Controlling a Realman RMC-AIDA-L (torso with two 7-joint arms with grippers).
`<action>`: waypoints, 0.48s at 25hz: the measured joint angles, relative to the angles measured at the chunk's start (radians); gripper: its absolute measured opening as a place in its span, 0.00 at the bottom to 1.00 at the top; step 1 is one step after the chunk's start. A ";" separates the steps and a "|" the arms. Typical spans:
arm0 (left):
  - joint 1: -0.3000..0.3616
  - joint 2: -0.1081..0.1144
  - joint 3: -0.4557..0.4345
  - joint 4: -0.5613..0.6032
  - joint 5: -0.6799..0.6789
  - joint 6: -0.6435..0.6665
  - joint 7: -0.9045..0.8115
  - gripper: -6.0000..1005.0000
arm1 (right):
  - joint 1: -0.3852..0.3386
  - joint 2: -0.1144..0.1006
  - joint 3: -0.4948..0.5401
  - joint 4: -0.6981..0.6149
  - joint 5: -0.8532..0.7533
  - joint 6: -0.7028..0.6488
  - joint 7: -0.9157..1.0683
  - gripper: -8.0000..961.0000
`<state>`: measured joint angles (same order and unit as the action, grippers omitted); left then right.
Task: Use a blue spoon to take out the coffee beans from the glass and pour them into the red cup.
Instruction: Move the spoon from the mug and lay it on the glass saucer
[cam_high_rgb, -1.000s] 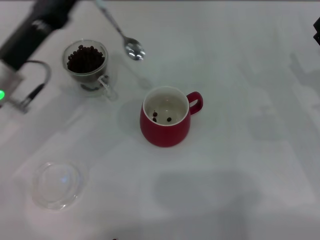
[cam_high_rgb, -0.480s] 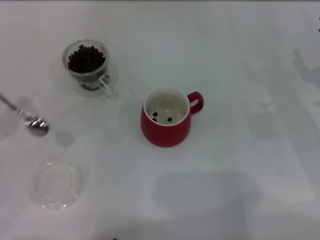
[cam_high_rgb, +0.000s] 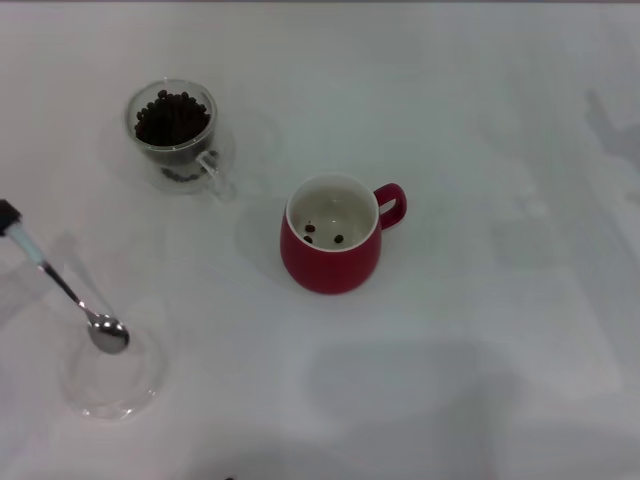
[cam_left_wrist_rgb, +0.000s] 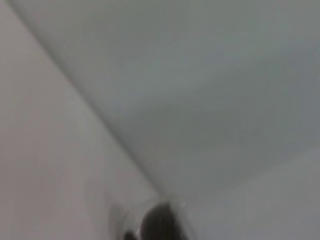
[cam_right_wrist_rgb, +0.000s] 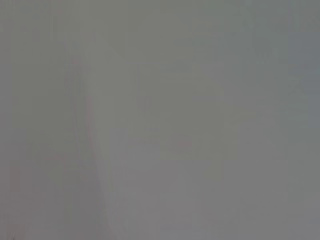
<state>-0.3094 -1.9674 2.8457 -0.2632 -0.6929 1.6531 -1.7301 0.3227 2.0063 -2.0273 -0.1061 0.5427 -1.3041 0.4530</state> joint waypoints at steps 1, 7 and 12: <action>-0.008 0.000 0.000 0.000 0.018 -0.010 0.000 0.14 | 0.001 0.000 0.000 0.000 0.000 0.000 0.000 0.90; -0.018 -0.001 0.000 -0.001 0.041 -0.028 0.017 0.14 | 0.000 -0.002 0.001 0.001 0.001 0.000 -0.001 0.90; -0.020 0.004 0.000 -0.017 0.071 -0.049 0.041 0.14 | -0.003 -0.006 0.001 0.002 0.002 0.000 -0.002 0.90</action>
<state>-0.3290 -1.9630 2.8455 -0.2805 -0.6219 1.6043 -1.6893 0.3195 2.0002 -2.0262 -0.1044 0.5446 -1.3041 0.4511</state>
